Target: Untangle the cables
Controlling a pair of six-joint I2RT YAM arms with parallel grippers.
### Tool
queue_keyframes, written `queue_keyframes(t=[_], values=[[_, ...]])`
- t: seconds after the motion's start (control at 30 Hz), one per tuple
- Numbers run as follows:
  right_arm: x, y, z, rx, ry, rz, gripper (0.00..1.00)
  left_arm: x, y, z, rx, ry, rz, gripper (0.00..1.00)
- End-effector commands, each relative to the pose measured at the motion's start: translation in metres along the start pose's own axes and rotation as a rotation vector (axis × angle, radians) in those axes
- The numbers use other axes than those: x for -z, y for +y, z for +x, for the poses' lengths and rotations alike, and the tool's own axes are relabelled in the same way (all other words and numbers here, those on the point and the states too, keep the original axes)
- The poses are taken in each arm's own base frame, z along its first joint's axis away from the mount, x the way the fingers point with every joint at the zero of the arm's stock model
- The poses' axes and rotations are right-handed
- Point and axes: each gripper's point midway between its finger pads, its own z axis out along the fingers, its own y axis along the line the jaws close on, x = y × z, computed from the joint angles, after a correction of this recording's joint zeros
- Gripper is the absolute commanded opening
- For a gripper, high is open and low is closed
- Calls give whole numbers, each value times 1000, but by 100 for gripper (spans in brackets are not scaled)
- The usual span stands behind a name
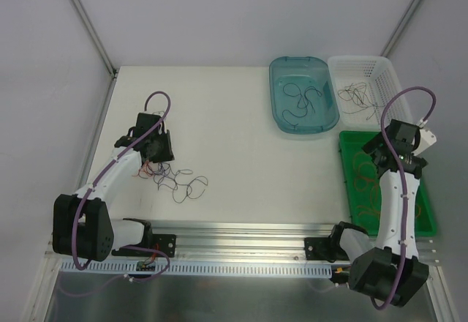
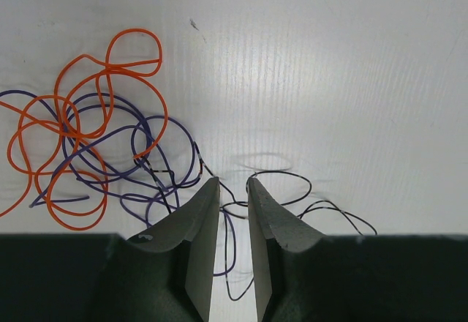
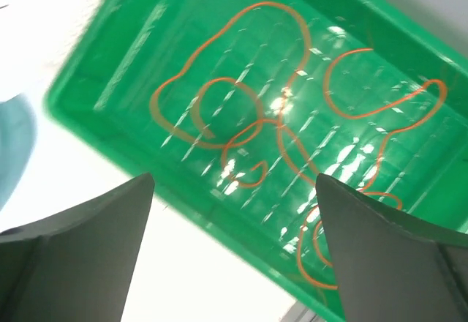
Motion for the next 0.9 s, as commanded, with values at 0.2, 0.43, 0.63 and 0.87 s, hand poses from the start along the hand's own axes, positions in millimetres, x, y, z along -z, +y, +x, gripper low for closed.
queue_keyframes(t=[0.2, 0.43, 0.63, 0.87], values=[[91, 77, 48, 190, 97, -560, 97, -2, 11, 17, 106, 14, -70, 28], [131, 108, 99, 387, 182, -777, 97, 6, 47, 17, 169, -34, -265, 48], [149, 125, 151, 517, 258, -897, 97, 2, 65, 25, 199, 0, -351, 64], [174, 143, 191, 706, 267, -979, 97, -25, 51, 39, 215, 154, -288, 50]])
